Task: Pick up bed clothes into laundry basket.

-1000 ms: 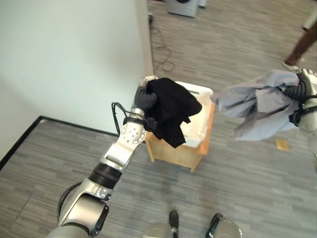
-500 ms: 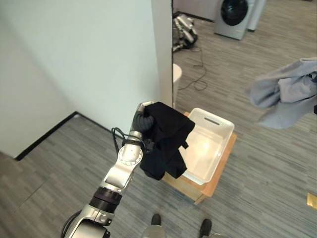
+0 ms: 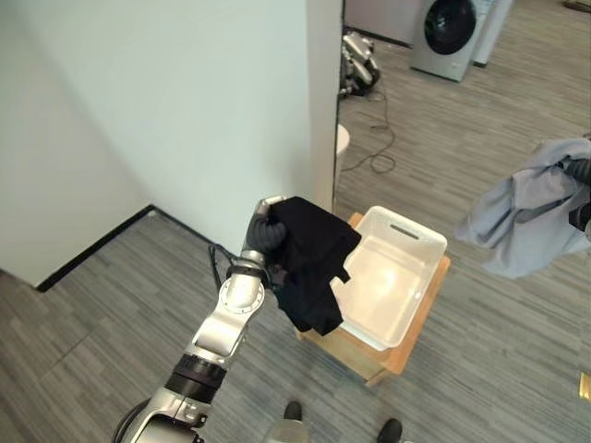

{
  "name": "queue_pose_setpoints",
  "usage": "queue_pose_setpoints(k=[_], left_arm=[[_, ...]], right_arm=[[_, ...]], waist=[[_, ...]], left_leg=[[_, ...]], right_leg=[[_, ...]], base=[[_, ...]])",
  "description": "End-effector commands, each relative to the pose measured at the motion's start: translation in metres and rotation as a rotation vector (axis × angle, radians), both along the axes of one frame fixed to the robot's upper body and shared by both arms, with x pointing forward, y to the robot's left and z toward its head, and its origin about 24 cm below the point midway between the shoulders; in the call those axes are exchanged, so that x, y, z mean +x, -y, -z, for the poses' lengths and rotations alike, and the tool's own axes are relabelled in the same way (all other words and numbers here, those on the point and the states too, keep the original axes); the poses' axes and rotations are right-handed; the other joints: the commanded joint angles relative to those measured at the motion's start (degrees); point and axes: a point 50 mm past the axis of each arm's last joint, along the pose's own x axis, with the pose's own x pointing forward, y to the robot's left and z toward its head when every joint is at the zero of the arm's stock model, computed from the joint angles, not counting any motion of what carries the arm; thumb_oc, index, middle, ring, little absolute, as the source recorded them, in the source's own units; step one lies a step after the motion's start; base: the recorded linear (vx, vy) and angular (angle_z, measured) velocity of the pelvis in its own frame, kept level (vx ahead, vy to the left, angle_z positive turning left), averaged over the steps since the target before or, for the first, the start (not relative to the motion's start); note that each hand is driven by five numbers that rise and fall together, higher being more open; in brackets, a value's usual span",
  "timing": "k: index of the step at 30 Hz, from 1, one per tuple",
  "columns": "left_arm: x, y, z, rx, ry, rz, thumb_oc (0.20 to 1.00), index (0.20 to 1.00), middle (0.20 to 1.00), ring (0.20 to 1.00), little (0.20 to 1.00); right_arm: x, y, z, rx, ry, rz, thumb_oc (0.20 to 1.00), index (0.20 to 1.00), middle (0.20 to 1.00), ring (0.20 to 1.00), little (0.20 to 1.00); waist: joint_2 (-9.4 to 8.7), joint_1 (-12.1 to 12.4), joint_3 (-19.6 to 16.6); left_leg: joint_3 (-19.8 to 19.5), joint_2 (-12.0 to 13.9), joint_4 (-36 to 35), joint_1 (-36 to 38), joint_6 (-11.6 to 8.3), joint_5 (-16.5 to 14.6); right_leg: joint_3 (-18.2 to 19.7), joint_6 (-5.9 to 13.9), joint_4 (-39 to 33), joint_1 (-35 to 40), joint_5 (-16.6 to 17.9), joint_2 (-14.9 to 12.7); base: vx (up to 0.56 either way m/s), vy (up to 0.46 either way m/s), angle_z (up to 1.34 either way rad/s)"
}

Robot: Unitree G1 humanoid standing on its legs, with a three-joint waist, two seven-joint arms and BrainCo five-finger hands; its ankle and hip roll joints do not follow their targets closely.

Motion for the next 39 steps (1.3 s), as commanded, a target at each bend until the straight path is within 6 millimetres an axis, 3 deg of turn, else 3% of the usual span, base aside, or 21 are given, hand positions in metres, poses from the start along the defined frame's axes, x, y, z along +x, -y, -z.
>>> queue_pose_setpoints(k=[1,11,19,22,23,29,32,39], left_arm=[[-0.002,0.01,-0.049,-0.054,0.235,0.113,0.2,0.2,0.2,0.2,0.2],[-0.013,0.006,-0.042,-0.089,0.204,0.149,0.2,0.2,0.2,0.2,0.2],[-0.015,0.002,-0.039,-0.103,0.188,0.146,0.2,0.2,0.2,0.2,0.2],[-0.016,0.001,-0.04,-0.117,0.196,0.143,0.2,0.2,0.2,0.2,0.2],[-0.016,0.003,-0.039,-0.128,0.188,0.145,0.2,0.2,0.2,0.2,0.2],[-0.014,0.007,-0.038,-0.13,0.186,0.155,0.2,0.2,0.2,0.2,0.2],[-0.013,0.011,-0.037,-0.135,0.179,0.163,0.2,0.2,0.2,0.2,0.2],[-0.015,0.023,-0.031,-0.138,0.156,0.214,0.2,0.2,0.2,0.2,0.2]], right_arm=[[0.005,-0.021,-0.066,-0.098,0.207,-0.073,0.2,0.2,0.2,0.2,0.2],[0.003,-0.025,-0.055,-0.086,0.216,-0.08,0.2,0.2,0.2,0.2,0.2],[0.001,-0.021,-0.018,-0.03,0.144,-0.052,0.2,0.2,0.2,0.2,0.2],[0.001,-0.027,-0.003,-0.011,0.119,-0.063,0.2,0.2,0.2,0.2,0.2],[0.003,-0.043,0.01,-0.005,0.098,-0.116,0.2,0.2,0.2,0.2,0.2],[0.006,-0.058,0.036,0.011,0.033,-0.149,0.2,0.2,0.2,0.2,0.2],[0.006,-0.064,0.061,0.045,-0.036,-0.153,0.2,0.2,0.2,0.2,0.2],[-0.006,-0.073,0.147,0.167,-0.303,-0.125,0.2,0.2,0.2,0.2,0.2]], waist=[[-1.39,4.4,-0.95],[-2.27,8.04,1.33],[-2.19,9.44,2.47],[-1.93,9.93,2.73],[-2.1,9.95,2.48],[-2.44,9.91,2.36],[-2.45,10.18,2.47],[-1.43,10.49,2.88]], left_leg=[[-6.63,3.49,0.41,-6.41,-5.27,0.57],[-11.04,2.87,0.41,-11.79,-6.1,1.89],[-12.86,1.75,0.41,-15.67,-6.25,2.74],[-13.29,1.27,0.41,-16.64,-6.13,2.77],[-13.42,0.74,0.41,-16.5,-5.82,2.57],[-13.44,0.18,0.41,-16.09,-5.42,2.36],[-13.79,0.0,0.41,-16.0,-5.34,2.29],[-14.15,-0.54,0.41,-14.87,-5.09,2.13]], right_leg=[[-4.12,4.44,1.21,4.87,-9.25,-2.28],[-9.0,4.19,1.21,3.93,-9.51,-2.23],[-12.27,4.28,1.21,2.87,-9.37,-2.73],[-12.98,4.37,1.21,2.61,-9.33,-3.1],[-13.03,4.29,1.21,2.87,-9.36,-3.25],[-12.84,4.34,1.21,3.26,-9.27,-3.69],[-13.1,4.3,1.21,3.59,-9.35,-3.85],[-13.81,4.27,1.21,5.03,-9.39,-4.2]], base=[[-0.01,-0.012,0.36],[-0.01,-0.007,0.34],[0.0,0.004,0.31],[0.01,0.023,0.14],[0.05,0.024,0.2],[0.03,0.027,0.07],[0.0,0.002,0.01],[0.0,0.009,0.05]])
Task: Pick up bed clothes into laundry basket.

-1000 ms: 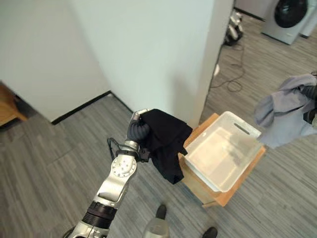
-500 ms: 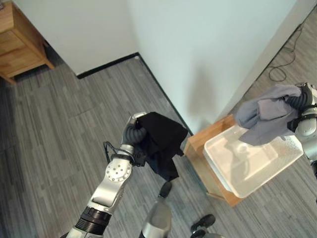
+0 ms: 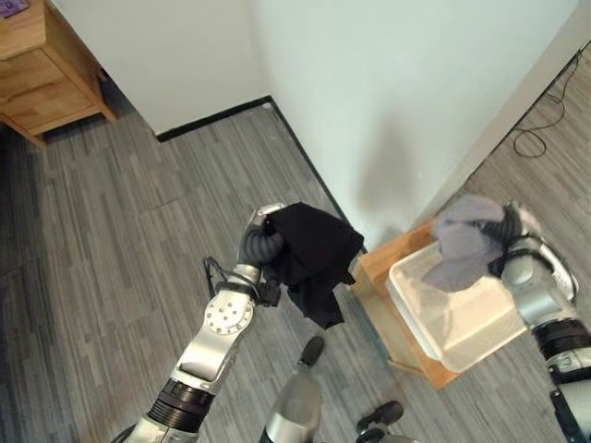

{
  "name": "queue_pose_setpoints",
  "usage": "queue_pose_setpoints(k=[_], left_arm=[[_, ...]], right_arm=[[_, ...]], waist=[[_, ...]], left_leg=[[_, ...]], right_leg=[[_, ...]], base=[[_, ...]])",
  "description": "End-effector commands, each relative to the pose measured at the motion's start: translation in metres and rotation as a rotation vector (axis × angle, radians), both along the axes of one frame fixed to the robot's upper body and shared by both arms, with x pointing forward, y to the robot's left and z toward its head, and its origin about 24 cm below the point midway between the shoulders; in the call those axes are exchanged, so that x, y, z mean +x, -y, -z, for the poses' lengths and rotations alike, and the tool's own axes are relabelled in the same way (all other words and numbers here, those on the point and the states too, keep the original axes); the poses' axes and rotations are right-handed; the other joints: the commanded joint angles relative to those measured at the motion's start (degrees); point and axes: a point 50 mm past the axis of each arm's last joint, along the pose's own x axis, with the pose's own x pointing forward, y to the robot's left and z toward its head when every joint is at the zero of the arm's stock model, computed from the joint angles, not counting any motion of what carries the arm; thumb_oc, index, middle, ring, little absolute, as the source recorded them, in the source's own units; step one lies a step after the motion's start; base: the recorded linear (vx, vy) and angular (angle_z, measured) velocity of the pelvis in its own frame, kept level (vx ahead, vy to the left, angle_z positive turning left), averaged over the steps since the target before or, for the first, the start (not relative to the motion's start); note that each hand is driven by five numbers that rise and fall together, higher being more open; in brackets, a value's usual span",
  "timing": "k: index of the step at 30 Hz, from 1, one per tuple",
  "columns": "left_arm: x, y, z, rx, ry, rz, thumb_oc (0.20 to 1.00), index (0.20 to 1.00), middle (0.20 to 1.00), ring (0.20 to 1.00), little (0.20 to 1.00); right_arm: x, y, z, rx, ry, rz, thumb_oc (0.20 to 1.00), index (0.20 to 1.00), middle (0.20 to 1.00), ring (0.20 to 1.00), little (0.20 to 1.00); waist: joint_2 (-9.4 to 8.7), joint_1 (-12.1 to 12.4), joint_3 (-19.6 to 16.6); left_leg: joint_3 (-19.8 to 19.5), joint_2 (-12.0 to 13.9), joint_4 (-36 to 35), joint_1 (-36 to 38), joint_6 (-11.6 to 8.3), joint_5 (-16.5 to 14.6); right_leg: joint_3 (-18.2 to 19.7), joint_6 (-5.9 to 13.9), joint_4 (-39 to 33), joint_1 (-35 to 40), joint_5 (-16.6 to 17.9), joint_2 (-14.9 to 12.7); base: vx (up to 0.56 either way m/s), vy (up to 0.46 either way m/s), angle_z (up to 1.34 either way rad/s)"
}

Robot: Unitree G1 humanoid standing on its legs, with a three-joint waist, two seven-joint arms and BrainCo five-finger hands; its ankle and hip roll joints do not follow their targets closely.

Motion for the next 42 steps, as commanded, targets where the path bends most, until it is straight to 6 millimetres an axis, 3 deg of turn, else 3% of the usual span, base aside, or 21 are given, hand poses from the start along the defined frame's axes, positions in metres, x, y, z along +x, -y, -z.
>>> queue_pose_setpoints(k=[1,6,18,19,20,21,22,23,24,27,28,29,32,33,34,38,42], left_arm=[[-0.003,0.017,-0.029,-0.087,0.155,0.092,0.2,0.2,0.2,0.2,0.2],[-0.007,0.014,-0.019,-0.086,0.11,0.096,0.2,0.2,0.2,0.2,0.2],[-0.011,0.014,-0.002,-0.096,0.042,0.089,0.2,0.2,0.2,0.2,0.2],[-0.011,0.015,-0.002,-0.096,0.042,0.093,0.2,0.2,0.2,0.2,0.2],[-0.011,0.015,-0.002,-0.096,0.042,0.093,0.2,0.2,0.2,0.2,0.2],[-0.01,0.016,-0.003,-0.095,0.046,0.092,0.2,0.2,0.2,0.2,0.2],[-0.01,0.016,-0.003,-0.096,0.047,0.092,0.2,0.2,0.2,0.2,0.2],[-0.009,0.013,-0.004,-0.087,0.053,0.071,0.2,0.2,0.2,0.2,0.2],[-0.009,0.013,-0.004,-0.087,0.053,0.071,0.2,0.2,0.2,0.2,0.2],[-0.006,0.007,-0.008,-0.079,0.075,0.021,0.2,0.2,0.2,0.2,0.2],[-0.006,0.007,-0.008,-0.08,0.075,0.021,0.2,0.2,0.2,0.2,0.2],[-0.004,0.003,-0.013,-0.061,0.111,-0.023,0.2,0.2,0.2,0.2,0.2],[-0.003,0.003,-0.025,-0.031,0.182,-0.056,0.2,0.2,0.2,0.2,0.2],[-0.003,0.004,-0.025,-0.031,0.183,-0.054,0.2,0.2,0.2,0.2,0.2],[-0.003,0.006,-0.029,-0.017,0.208,-0.05,0.2,0.2,0.2,0.2,0.2],[0.0,0.015,-0.039,-0.008,0.253,-0.028,0.2,0.2,0.2,0.2,0.2],[0.004,0.034,-0.06,0.009,0.348,0.033,0.2,0.2,0.2,0.2,0.2]], right_arm=[[-0.002,0.001,-0.002,-0.066,-0.006,-0.05,0.2,0.2,0.2,0.2,0.2],[-0.017,-0.001,0.037,-0.02,-0.151,-0.036,0.2,0.2,0.2,0.2,0.2],[-0.033,0.012,0.063,-0.013,-0.278,0.026,0.2,0.2,0.2,0.2,0.2],[-0.033,0.013,0.064,-0.015,-0.287,0.035,0.31,0.31,0.31,0.31,0.31],[-0.033,0.013,0.064,-0.015,-0.286,0.034,0.576,0.576,0.576,0.576,0.576],[-0.033,0.016,0.064,-0.025,-0.293,0.045,1.0,1.0,1.0,1.0,1.0],[-0.033,0.016,0.064,-0.025,-0.293,0.045,1.0,1.0,1.0,1.0,1.0],[-0.029,0.022,0.051,-0.111,-0.256,0.031,1.0,1.0,1.0,1.0,1.0],[-0.029,0.022,0.051,-0.112,-0.256,0.031,1.0,1.0,1.0,1.0,1.0],[-0.014,0.02,0.014,-0.194,-0.105,-0.018,1.0,1.0,1.0,1.0,1.0],[-0.015,0.021,0.013,-0.195,-0.106,-0.017,1.0,1.0,1.0,1.0,1.0],[-0.006,0.018,-0.031,-0.244,0.087,-0.051,1.0,1.0,1.0,1.0,1.0],[-0.008,0.016,-0.082,-0.26,0.338,-0.059,1.0,1.0,1.0,1.0,1.0],[-0.008,0.016,-0.082,-0.261,0.338,-0.057,1.0,1.0,1.0,1.0,1.0],[-0.011,0.019,-0.097,-0.261,0.416,-0.047,1.0,1.0,1.0,1.0,1.0],[-0.022,0.03,-0.102,-0.236,0.469,-0.001,1.0,1.0,1.0,1.0,1.0],[-0.04,0.041,-0.081,-0.194,0.441,0.05,1.0,1.0,1.0,1.0,1.0]], waist=[[0.34,-0.16,-3.38],[1.24,-0.94,-3.91],[2.68,-2.84,-5.01],[2.82,-2.81,-4.98],[2.83,-2.82,-4.96],[3.1,-2.87,-4.97],[3.12,-2.88,-4.94],[3.43,-3.31,-5.08],[3.48,-3.3,-5.04],[3.72,-4.33,-5.54],[3.78,-4.27,-5.49],[4.16,-5.56,-6.05],[4.63,-7.4,-6.96],[4.65,-7.35,-6.91],[4.83,-8.25,-7.36],[5.39,-10.45,-8.4],[6.33,-13.18,-8.93]], left_leg=[[0.1,2.49,-1.45,-2.62,-4.41,-0.75],[1.14,2.56,-1.45,-0.56,-4.23,-1.29],[2.69,2.62,-1.45,1.29,-4.19,-1.76],[2.65,2.63,-1.45,1.29,-4.21,-1.74],[2.65,2.64,-1.45,1.29,-4.22,-1.74],[2.67,2.71,-1.46,1.37,-4.29,-1.7],[2.66,2.72,-1.46,1.38,-4.29,-1.7],[2.88,2.74,-1.46,1.78,-4.41,-1.82],[2.89,2.74,-1.46,1.83,-4.41,-1.83],[3.68,2.94,-1.46,2.44,-4.35,-2.1],[3.72,2.94,-1.46,2.49,-4.34,-2.11],[4.77,3.19,-1.46,3.52,-4.18,-2.57],[6.07,3.25,-1.46,4.73,-3.94,-3.26],[6.06,3.1,-1.46,4.55,-3.76,-2.89],[6.56,3.07,-1.46,4.99,-3.56,-3.1],[7.76,3.24,-1.46,6.17,-3.32,-3.76],[8.94,3.31,-1.46,7.17,-3.04,-4.32]], right_leg=[[0.39,2.82,0.95,7.2,-7.66,-2.67],[1.47,2.97,0.95,8.45,-7.79,-3.33],[3.0,3.38,0.95,9.16,-7.97,-4.06],[2.98,3.38,0.95,9.18,-8.0,-4.02],[2.98,3.38,0.95,9.18,-8.0,-4.0],[2.92,3.37,0.95,9.23,-8.05,-3.99],[2.92,3.37,0.95,9.25,-8.05,-3.98],[3.1,3.44,0.95,9.52,-8.07,-4.07],[3.11,3.44,0.95,9.56,-8.07,-4.07],[3.92,3.5,0.95,9.61,-8.04,-4.22],[3.96,3.5,0.95,9.63,-8.03,-4.23],[5.16,3.57,0.95,9.66,-8.07,-4.43],[6.33,3.74,0.95,9.65,-7.89,-4.87],[6.3,3.76,0.95,9.49,-7.5,-5.0],[6.91,3.88,0.95,9.47,-7.39,-5.17],[8.03,4.02,0.95,9.5,-7.31,-5.49],[9.23,4.24,0.95,9.19,-7.03,-5.91]], base=[[0.0,0.018,0.04],[0.01,0.013,-0.03],[0.02,0.013,-0.1],[0.0,0.0,0.0],[0.0,0.0,0.0],[0.0,0.0,0.0],[0.0,0.0,0.0],[0.0,0.0,0.0],[0.0,0.0,0.0],[0.0,0.009,-0.05],[0.02,0.035,-0.16],[0.03,0.041,-0.19],[0.01,0.032,-0.31],[-0.01,0.031,-0.28],[0.0,0.004,-0.19],[0.0,0.012,-0.19],[0.01,0.0,-0.15]])
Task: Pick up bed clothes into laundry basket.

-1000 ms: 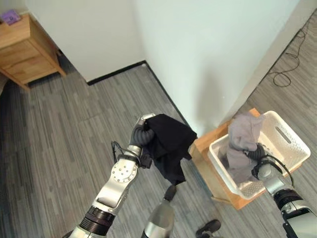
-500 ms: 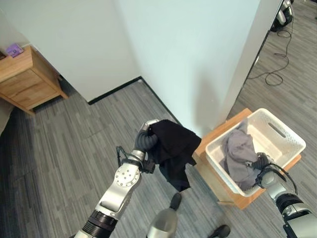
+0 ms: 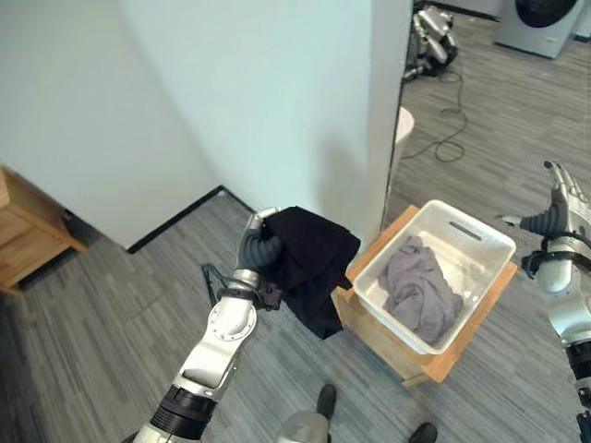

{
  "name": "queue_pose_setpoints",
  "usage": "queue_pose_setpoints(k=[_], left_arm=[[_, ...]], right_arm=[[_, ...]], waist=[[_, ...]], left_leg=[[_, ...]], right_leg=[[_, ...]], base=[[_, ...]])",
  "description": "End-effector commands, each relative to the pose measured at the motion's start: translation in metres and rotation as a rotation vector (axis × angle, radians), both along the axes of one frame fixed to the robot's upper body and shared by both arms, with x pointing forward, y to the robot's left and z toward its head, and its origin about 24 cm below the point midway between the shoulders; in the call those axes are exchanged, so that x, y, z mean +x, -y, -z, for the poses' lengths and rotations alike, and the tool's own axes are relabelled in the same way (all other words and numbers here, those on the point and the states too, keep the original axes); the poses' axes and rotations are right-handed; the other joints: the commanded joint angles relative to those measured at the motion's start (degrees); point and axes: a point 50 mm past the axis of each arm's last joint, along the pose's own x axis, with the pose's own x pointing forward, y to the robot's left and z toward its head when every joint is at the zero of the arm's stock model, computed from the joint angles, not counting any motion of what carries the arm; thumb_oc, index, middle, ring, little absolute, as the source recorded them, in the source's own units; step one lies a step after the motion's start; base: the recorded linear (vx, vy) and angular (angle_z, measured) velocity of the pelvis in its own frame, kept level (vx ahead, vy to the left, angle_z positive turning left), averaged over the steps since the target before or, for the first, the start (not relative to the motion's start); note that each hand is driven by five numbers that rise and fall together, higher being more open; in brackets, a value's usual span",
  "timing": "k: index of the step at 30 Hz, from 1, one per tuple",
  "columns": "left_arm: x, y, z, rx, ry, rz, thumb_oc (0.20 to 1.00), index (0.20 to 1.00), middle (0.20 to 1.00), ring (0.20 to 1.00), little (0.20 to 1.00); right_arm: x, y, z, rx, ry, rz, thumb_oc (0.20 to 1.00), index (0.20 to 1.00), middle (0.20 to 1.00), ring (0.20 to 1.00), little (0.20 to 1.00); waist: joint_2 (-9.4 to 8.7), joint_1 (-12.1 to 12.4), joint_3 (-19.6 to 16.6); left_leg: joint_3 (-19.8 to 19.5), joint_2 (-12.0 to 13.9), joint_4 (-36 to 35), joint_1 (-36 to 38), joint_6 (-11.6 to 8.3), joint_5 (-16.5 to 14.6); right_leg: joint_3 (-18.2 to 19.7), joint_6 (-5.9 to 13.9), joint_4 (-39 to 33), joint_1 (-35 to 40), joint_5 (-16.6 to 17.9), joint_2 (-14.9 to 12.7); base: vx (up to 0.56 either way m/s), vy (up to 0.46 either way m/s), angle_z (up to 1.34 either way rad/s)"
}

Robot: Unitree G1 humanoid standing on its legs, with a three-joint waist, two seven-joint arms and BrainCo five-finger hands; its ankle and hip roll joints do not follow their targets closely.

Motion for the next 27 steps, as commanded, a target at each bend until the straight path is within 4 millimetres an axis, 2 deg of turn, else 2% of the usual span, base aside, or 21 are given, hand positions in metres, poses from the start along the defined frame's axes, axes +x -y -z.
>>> queue_pose_setpoints(k=[1,4,5,8,10,11,12,15,19,21,23,27], left_arm=[[0.002,0.032,-0.057,-0.013,0.296,0.122,0.2,0.2,0.2,0.2,0.2],[0.004,0.042,-0.069,0.004,0.343,0.15,0.2,0.2,0.2,0.2,0.2],[0.008,0.055,-0.083,0.007,0.391,0.186,0.2,0.2,0.2,0.2,0.2],[0.015,0.078,-0.104,0.003,0.445,0.231,0.2,0.2,0.2,0.2,0.2],[0.02,0.089,-0.115,0.014,0.473,0.23,0.2,0.2,0.2,0.2,0.2],[0.021,0.089,-0.116,0.013,0.476,0.229,0.2,0.2,0.2,0.2,0.2],[0.027,0.1,-0.124,0.023,0.492,0.217,0.2,0.2,0.2,0.2,0.2],[0.033,0.112,-0.139,0.056,0.528,0.196,0.2,0.2,0.2,0.2,0.2],[0.037,0.117,-0.144,0.076,0.54,0.182,0.2,0.2,0.2,0.2,0.2],[0.046,0.119,-0.144,0.123,0.525,0.14,0.2,0.2,0.2,0.2,0.2],[0.06,0.113,-0.136,0.203,0.487,0.06,0.2,0.2,0.2,0.2,0.2],[0.075,0.101,-0.128,0.286,0.444,-0.013,0.2,0.2,0.2,0.2,0.2]], right_arm=[[0.0,0.002,-0.018,-0.078,0.073,-0.021,1.0,1.0,1.0,1.0,1.0],[0.005,0.003,-0.021,-0.086,0.076,-0.015,1.0,1.0,1.0,1.0,1.0],[0.011,0.004,-0.028,-0.095,0.088,-0.016,1.0,1.0,1.0,1.0,1.0],[0.024,0.001,-0.05,-0.132,0.124,-0.032,1.0,1.0,1.0,1.0,1.0],[0.03,-0.003,-0.066,-0.148,0.166,-0.049,1.0,1.0,1.0,1.0,1.0],[0.031,-0.003,-0.067,-0.149,0.169,-0.049,1.0,1.0,1.0,1.0,1.0],[0.035,-0.008,-0.08,-0.155,0.211,-0.066,1.0,1.0,1.0,1.0,1.0],[0.037,-0.016,-0.101,-0.172,0.282,-0.092,1.0,1.0,1.0,1.0,1.0],[0.039,-0.019,-0.108,-0.174,0.302,-0.101,1.0,1.0,1.0,1.0,1.0],[0.041,-0.025,-0.114,-0.164,0.328,-0.118,1.0,1.0,1.0,1.0,1.0],[0.042,-0.033,-0.116,-0.141,0.348,-0.155,1.0,1.0,1.0,1.0,1.0],[0.043,-0.041,-0.118,-0.12,0.363,-0.187,1.0,1.0,1.0,1.0,1.0]], waist=[[-1.75,-1.15,-2.59],[-1.51,-1.89,-2.89],[-1.31,-2.8,-2.98],[-0.95,-4.49,-3.05],[-0.54,-5.7,-2.86],[-0.45,-5.69,-2.65],[-0.16,-6.95,-2.33],[0.12,-8.98,-1.88],[0.18,-9.53,-1.7],[0.06,-10.55,-1.61],[-0.31,-11.39,-1.3],[-0.82,-11.72,-1.17]], left_leg=[[0.64,3.67,0.19,-0.62,-4.24,-3.83],[1.37,3.76,0.19,-0.14,-4.11,-4.11],[2.0,3.95,0.19,0.35,-4.1,-4.31],[2.83,4.11,0.19,0.84,-4.13,-4.51],[3.4,4.13,0.19,1.31,-4.05,-4.84],[3.45,4.15,0.19,1.36,-4.06,-4.86],[4.02,4.21,0.19,1.88,-3.98,-5.1],[5.26,4.41,0.19,2.47,-3.89,-5.46],[5.97,4.55,0.19,2.69,-3.77,-5.71],[6.68,4.61,0.19,2.93,-3.55,-5.97],[7.41,4.53,0.19,3.1,-2.95,-6.23],[8.48,4.54,0.19,3.17,-2.48,-6.45]], right_leg=[[0.32,4.04,1.14,6.93,-8.29,-4.23],[1.14,4.12,1.14,6.59,-8.12,-4.4],[1.92,4.13,1.14,6.27,-7.96,-4.37],[3.02,4.09,1.14,5.73,-7.65,-4.39],[3.88,4.04,1.14,5.52,-7.64,-4.27],[3.93,4.04,1.14,5.53,-7.65,-4.26],[4.62,4.08,1.14,5.38,-7.6,-4.14],[5.92,4.22,1.14,4.86,-7.41,-4.14],[6.78,4.3,1.14,4.38,-7.33,-4.08],[7.95,4.41,1.14,3.63,-7.11,-3.92],[9.88,4.51,1.14,2.4,-6.83,-3.52],[11.56,4.53,1.14,0.96,-6.43,-3.21]], base=[[0.01,0.003,-0.15],[0.01,0.009,-0.3],[0.03,0.008,-0.26],[0.01,0.018,-0.22],[0.03,0.02,-0.09],[0.03,0.028,-0.29],[0.02,0.021,-0.3],[0.02,0.023,-0.18],[0.01,0.01,-0.18],[0.02,0.01,-0.24],[0.01,0.004,-0.13],[0.01,0.002,-0.32]])
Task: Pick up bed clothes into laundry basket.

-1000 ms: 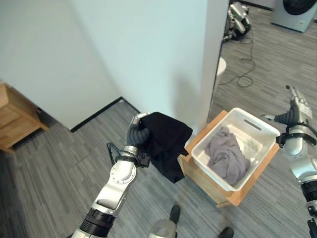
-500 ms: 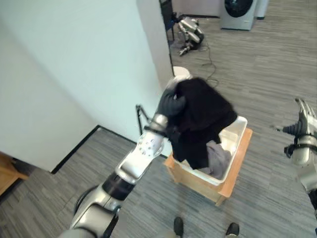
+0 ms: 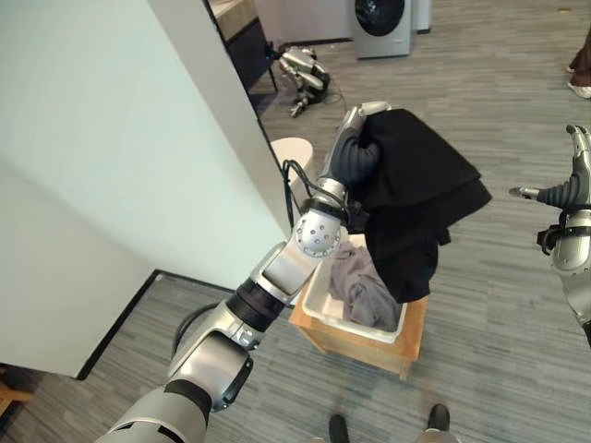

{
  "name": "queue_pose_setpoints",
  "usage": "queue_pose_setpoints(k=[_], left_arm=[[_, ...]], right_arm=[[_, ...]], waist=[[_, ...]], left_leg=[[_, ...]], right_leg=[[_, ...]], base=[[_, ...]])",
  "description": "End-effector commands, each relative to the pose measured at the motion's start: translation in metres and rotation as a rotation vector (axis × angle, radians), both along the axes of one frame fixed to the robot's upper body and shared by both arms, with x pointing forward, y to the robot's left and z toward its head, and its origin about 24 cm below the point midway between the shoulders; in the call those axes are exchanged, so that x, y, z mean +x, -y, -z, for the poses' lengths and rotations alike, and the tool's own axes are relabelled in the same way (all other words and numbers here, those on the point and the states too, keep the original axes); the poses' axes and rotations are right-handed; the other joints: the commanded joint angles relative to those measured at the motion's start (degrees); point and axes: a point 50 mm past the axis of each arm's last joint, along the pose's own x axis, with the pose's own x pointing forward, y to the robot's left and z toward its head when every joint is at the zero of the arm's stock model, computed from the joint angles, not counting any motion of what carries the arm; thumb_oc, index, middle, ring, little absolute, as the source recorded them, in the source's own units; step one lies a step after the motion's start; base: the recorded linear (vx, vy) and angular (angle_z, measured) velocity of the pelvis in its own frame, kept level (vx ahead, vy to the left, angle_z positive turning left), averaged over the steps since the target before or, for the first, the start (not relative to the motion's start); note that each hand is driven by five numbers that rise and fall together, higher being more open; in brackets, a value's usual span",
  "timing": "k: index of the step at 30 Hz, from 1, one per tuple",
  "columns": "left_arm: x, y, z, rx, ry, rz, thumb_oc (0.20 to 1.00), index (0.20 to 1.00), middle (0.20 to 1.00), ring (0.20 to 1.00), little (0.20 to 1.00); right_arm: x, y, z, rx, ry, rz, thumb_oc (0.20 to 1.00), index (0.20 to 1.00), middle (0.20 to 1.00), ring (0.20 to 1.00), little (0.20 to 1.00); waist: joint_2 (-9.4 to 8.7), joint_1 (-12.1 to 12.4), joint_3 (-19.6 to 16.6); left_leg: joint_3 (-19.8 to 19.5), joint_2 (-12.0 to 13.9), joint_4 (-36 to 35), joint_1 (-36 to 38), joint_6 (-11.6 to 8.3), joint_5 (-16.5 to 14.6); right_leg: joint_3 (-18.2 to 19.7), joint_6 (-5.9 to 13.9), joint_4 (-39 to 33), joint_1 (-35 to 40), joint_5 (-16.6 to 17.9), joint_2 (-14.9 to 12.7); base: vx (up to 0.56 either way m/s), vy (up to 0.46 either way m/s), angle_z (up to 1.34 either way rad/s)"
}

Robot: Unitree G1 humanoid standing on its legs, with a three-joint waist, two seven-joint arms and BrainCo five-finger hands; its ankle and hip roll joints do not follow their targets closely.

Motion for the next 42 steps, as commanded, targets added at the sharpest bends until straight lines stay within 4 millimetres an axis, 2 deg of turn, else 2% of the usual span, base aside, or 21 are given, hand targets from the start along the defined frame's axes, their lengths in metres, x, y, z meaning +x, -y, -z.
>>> queue_pose_setpoints(k=[1,9,10,13,16,17,18,20,21,22,24,30,31,34,38,39,40,42], left_arm=[[0.01,0.001,-0.045,0.084,0.186,-0.076,0.2,0.2,0.2,0.2,0.2],[0.025,-0.013,-0.04,0.266,0.205,-0.207,0.2,0.2,0.2,0.2,0.2],[0.032,-0.016,-0.033,0.327,0.178,-0.247,0.2,0.2,0.2,0.2,0.2],[0.036,-0.019,-0.027,0.362,0.153,-0.272,0.2,0.2,0.2,0.2,0.2],[0.044,-0.025,-0.009,0.445,0.088,-0.323,0.2,0.2,0.2,0.2,0.2],[0.046,-0.027,0.001,0.478,0.06,-0.34,0.567,0.567,0.567,0.567,0.567],[0.049,-0.03,0.012,0.506,0.019,-0.356,1.0,1.0,1.0,1.0,1.0],[0.05,-0.036,0.042,0.556,-0.08,-0.378,1.0,1.0,1.0,1.0,1.0],[0.05,-0.035,0.043,0.559,-0.081,-0.376,1.0,1.0,1.0,1.0,1.0],[0.048,-0.042,0.068,0.595,-0.167,-0.391,1.0,1.0,1.0,1.0,1.0],[0.046,-0.052,0.087,0.597,-0.234,-0.411,1.0,1.0,1.0,1.0,1.0],[0.031,-0.068,0.111,0.542,-0.288,-0.418,1.0,1.0,1.0,1.0,1.0],[0.022,-0.073,0.117,0.496,-0.299,-0.416,1.0,1.0,1.0,1.0,1.0],[0.014,-0.077,0.117,0.388,-0.294,-0.418,1.0,1.0,1.0,1.0,1.0],[-0.001,-0.079,0.104,0.139,-0.255,-0.385,1.0,1.0,1.0,1.0,1.0],[-0.01,-0.087,0.095,-0.004,-0.231,-0.364,1.0,1.0,1.0,1.0,1.0],[-0.014,-0.093,0.093,-0.069,-0.227,-0.364,1.0,1.0,1.0,1.0,1.0],[-0.026,-0.115,0.084,-0.206,-0.183,-0.391,1.0,1.0,1.0,1.0,1.0]], right_arm=[[0.009,-0.026,-0.043,0.005,0.17,-0.111,1.0,1.0,1.0,1.0,1.0],[0.002,-0.03,-0.05,0.028,0.232,-0.143,1.0,1.0,1.0,1.0,1.0],[0.001,-0.031,-0.048,0.032,0.232,-0.149,1.0,1.0,1.0,1.0,1.0],[0.001,-0.031,-0.046,0.035,0.224,-0.146,1.0,1.0,1.0,1.0,1.0],[-0.001,-0.03,-0.042,0.054,0.222,-0.144,1.0,1.0,1.0,1.0,1.0],[-0.002,-0.031,-0.041,0.065,0.226,-0.15,1.0,1.0,1.0,1.0,1.0],[-0.005,-0.034,-0.043,0.08,0.25,-0.173,1.0,1.0,1.0,1.0,1.0],[-0.015,-0.038,-0.043,0.117,0.295,-0.215,1.0,1.0,1.0,1.0,1.0],[-0.016,-0.038,-0.042,0.118,0.293,-0.214,1.0,1.0,1.0,1.0,1.0],[-0.027,-0.04,-0.039,0.15,0.317,-0.25,1.0,1.0,1.0,1.0,1.0],[-0.034,-0.043,-0.037,0.167,0.335,-0.274,1.0,1.0,1.0,1.0,1.0],[-0.044,-0.047,-0.027,0.185,0.321,-0.301,1.0,1.0,1.0,1.0,1.0],[-0.048,-0.048,-0.025,0.185,0.323,-0.304,1.0,1.0,1.0,1.0,1.0],[-0.052,-0.049,-0.026,0.174,0.337,-0.31,1.0,1.0,1.0,1.0,1.0],[-0.058,-0.055,-0.026,0.171,0.355,-0.339,1.0,1.0,1.0,1.0,1.0],[-0.06,-0.06,-0.025,0.176,0.36,-0.368,1.0,1.0,1.0,1.0,1.0],[-0.06,-0.062,-0.025,0.171,0.358,-0.378,1.0,1.0,1.0,1.0,1.0],[-0.065,-0.067,-0.022,0.158,0.349,-0.409,1.0,1.0,1.0,1.0,1.0]], waist=[[-4.95,0.75,0.65],[-6.52,0.18,0.87],[-7.21,-0.29,1.07],[-7.68,-0.35,1.17],[-8.44,-0.45,1.57],[-8.69,-0.51,1.74],[-8.88,-0.75,2.05],[-9.4,-1.25,2.57],[-9.46,-1.19,2.39],[-10.07,-1.44,2.59],[-10.64,-1.33,2.97],[-11.46,-0.27,3.26],[-11.61,0.5,3.24],[-11.68,1.4,3.1],[-11.57,2.91,2.22],[-11.32,3.86,1.48],[-11.22,4.58,1.25],[-10.87,6.3,1.1]], left_leg=[[-2.0,3.74,0.25,0.67,-3.11,-4.3],[-1.54,3.8,0.25,-0.3,-2.69,-4.34],[-1.3,3.85,0.25,-0.69,-2.56,-4.36],[-1.17,3.9,0.25,-1.09,-2.45,-4.36],[-1.21,3.86,0.25,-1.73,-2.31,-4.28],[-1.28,3.84,0.25,-1.99,-2.28,-4.25],[-1.32,3.85,0.25,-2.29,-2.27,-4.22],[-1.49,3.75,0.25,-2.94,-2.15,-4.14],[-1.53,3.72,0.25,-2.99,-2.14,-4.12],[-1.49,3.62,0.25,-3.57,-2.05,-4.11],[-1.49,3.75,0.25,-4.36,-2.02,-3.86],[-1.44,3.78,0.25,-5.21,-1.95,-3.75],[-1.68,3.67,0.25,-5.05,-1.91,-3.9],[-2.24,3.49,0.25,-4.79,-1.94,-3.92],[-3.34,3.22,0.25,-4.26,-2.1,-3.76],[-3.9,3.01,0.25,-3.88,-2.14,-3.76],[-4.08,2.88,0.25,-3.78,-2.16,-3.71],[-5.3,2.46,0.25,-3.74,-2.29,-3.21]], right_leg=[[0.06,4.44,1.21,5.57,-7.64,-3.96],[1.4,4.48,1.21,3.54,-7.28,-3.33],[1.89,4.61,1.21,2.72,-7.08,-3.06],[2.32,4.67,1.21,2.08,-6.85,-2.95],[2.53,4.65,1.21,1.25,-6.61,-2.83],[2.55,4.65,1.21,1.03,-6.54,-2.83],[2.56,4.68,1.21,0.77,-6.49,-2.83],[2.56,4.76,1.21,0.21,-6.41,-2.85],[2.52,4.77,1.21,0.19,-6.41,-2.87],[2.66,4.81,1.21,-0.47,-6.27,-2.82],[2.62,4.88,1.21,-1.15,-6.13,-2.82],[2.13,5.07,1.21,-1.79,-5.82,-3.16],[1.66,5.06,1.21,-1.34,-5.77,-3.41],[1.21,4.97,1.21,-0.44,-5.91,-3.56],[-0.03,4.68,1.21,1.57,-6.18,-3.68],[-0.85,4.63,1.21,2.75,-6.38,-3.87],[-1.18,4.59,1.21,3.17,-6.37,-3.94],[-1.93,4.26,1.21,4.58,-6.5,-3.94]], base=[[0.01,0.001,-0.31],[0.01,0.003,-0.17],[0.01,0.012,-0.08],[0.0,0.016,-0.12],[0.0,0.014,-0.08],[-0.01,0.011,-0.05],[-0.01,0.019,-0.04],[0.0,0.0,0.0],[0.0,0.0,0.0],[0.0,0.0,0.0],[-0.02,0.0,0.0],[-0.02,0.0,-0.01],[0.0,0.0,0.0],[-0.01,-0.039,0.03],[0.02,-0.053,0.14],[0.03,-0.062,0.37],[0.04,-0.068,0.35],[0.02,-0.056,0.2]])
